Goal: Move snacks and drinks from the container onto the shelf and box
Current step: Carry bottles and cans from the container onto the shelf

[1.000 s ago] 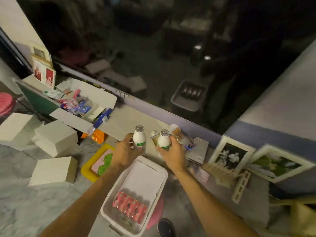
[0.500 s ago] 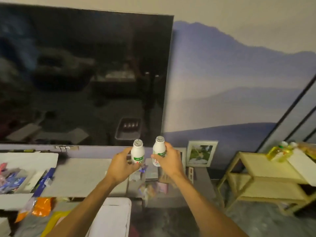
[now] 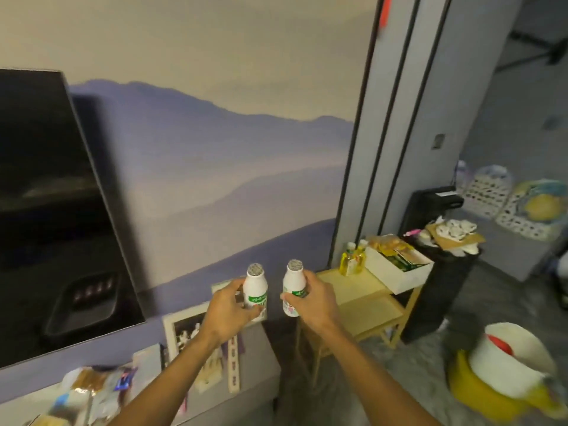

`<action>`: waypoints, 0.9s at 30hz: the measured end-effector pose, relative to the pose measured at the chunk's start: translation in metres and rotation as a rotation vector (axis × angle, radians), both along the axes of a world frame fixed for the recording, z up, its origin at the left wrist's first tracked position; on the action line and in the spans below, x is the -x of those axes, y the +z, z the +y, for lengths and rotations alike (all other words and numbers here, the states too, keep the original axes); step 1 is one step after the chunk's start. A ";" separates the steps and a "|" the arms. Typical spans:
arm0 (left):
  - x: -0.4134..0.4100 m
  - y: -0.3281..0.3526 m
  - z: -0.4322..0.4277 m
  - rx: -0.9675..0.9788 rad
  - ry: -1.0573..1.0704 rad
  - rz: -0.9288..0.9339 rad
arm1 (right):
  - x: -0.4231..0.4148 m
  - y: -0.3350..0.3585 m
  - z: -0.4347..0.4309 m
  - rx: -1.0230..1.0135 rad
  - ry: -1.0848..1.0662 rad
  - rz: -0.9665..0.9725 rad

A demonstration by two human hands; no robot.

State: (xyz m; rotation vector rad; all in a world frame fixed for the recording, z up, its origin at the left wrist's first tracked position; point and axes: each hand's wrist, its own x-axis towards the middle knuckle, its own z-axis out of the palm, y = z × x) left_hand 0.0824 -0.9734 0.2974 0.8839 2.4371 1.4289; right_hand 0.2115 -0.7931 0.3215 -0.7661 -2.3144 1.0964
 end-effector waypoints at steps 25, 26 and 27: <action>0.119 -0.059 0.411 0.028 -0.265 -0.060 | 0.074 -0.066 0.362 0.043 -0.312 -0.150; 0.126 -0.062 0.421 0.024 -0.264 -0.068 | 0.080 -0.066 0.371 0.059 -0.310 -0.137; 0.132 -0.066 0.430 0.023 -0.264 -0.081 | 0.086 -0.067 0.380 0.070 -0.305 -0.135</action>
